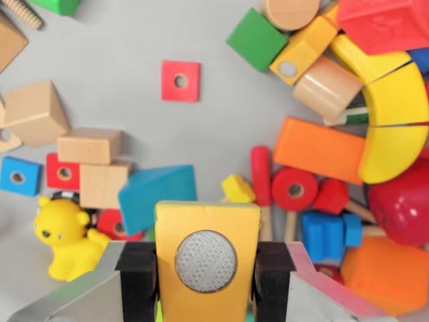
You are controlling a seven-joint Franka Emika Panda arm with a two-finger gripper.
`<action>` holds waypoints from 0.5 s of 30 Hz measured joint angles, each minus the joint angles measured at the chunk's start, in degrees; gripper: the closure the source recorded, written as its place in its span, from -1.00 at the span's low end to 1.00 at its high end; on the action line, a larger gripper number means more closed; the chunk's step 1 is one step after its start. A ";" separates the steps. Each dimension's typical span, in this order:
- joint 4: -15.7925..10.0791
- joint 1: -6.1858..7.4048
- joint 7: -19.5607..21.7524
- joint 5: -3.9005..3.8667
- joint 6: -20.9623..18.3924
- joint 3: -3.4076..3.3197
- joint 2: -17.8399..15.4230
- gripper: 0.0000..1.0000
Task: Pick an object from the bin
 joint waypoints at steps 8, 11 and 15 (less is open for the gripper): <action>1.64 0.00 -0.08 0.08 -3.61 0.00 -2.03 1.00; 2.37 0.00 -0.10 0.11 -5.06 0.00 -2.73 1.00; 3.07 0.00 -0.12 0.13 -6.42 0.00 -3.39 1.00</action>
